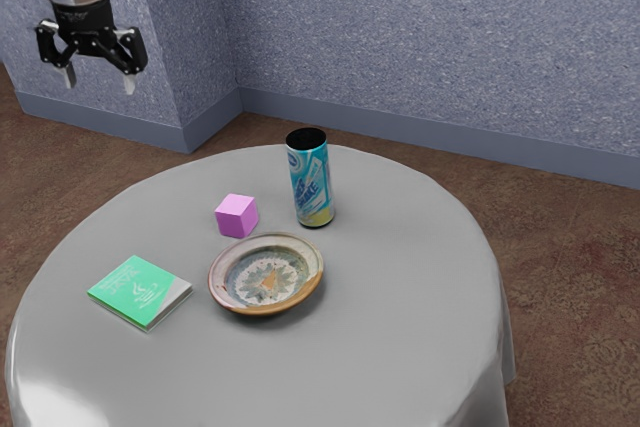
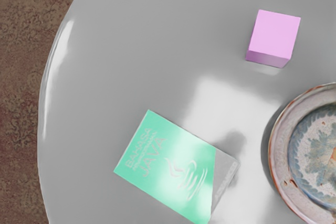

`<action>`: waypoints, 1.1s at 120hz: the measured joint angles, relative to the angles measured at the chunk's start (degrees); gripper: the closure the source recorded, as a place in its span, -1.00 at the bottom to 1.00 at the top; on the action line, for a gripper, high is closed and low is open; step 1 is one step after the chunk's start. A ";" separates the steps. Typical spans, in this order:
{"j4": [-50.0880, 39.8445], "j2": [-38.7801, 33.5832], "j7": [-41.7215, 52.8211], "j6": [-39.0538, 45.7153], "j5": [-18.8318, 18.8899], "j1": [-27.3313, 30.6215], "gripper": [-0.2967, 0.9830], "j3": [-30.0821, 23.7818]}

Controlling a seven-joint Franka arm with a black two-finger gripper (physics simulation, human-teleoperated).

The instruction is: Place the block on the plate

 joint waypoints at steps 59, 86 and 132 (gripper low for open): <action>-4.25 11.30 -0.76 6.58 -4.10 0.59 -0.54 -0.08; -4.57 18.18 0.18 14.25 -7.06 1.95 -0.54 0.00; -1.00 30.14 6.23 24.41 -12.07 2.83 -0.54 -0.66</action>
